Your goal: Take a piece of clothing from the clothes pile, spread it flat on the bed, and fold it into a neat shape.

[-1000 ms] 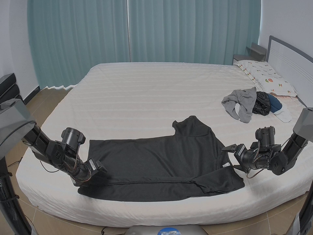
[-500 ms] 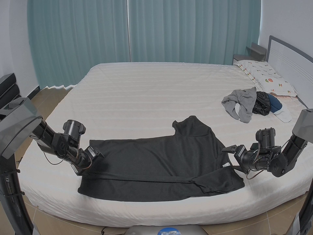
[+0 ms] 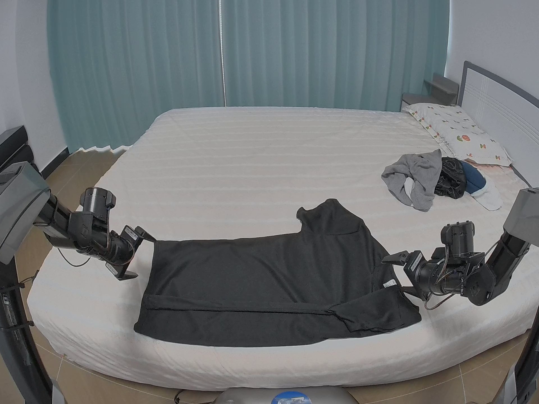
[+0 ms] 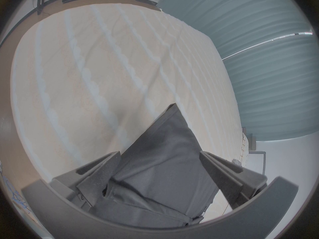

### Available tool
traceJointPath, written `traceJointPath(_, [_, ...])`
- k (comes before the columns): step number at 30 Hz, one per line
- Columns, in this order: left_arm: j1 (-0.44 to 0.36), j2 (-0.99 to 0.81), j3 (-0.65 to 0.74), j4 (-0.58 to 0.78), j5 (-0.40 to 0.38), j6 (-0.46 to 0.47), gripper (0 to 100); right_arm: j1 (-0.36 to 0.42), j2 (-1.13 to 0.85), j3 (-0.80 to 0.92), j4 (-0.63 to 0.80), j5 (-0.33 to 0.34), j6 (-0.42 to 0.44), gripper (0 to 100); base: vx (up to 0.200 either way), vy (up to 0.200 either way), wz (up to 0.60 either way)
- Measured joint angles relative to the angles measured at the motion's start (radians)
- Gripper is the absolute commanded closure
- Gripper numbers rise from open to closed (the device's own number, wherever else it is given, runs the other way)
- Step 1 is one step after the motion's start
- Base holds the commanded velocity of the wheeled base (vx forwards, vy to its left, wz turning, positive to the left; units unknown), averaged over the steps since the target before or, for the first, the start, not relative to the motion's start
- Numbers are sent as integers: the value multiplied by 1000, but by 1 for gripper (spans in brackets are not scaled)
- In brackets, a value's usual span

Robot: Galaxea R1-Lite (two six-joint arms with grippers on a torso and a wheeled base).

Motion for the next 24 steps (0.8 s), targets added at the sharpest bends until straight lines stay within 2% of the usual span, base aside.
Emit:
traceJointPath(4, [-6,-32,85,-5,-19,62,0,0,0,2,0,0,0,0,0,0,0])
traceJointPath(9, [-68,-71,193,-8,-23,132,0,-1,0,7,0,0,0,0,0,0,0])
traceJointPath(12, [-107,-88,234,-9,-20,144,0,1,-1,10,0,0,0,0,0,0,0])
traceJointPath(15, [-135,-94,260,-10,14,149,0,1,-1,12,0,0,0,0,0,0,0])
traceJointPath(24, [-149,-70,261,-89,47,150,0,1,-1,22,-30,-1,-3,0,0,0,0])
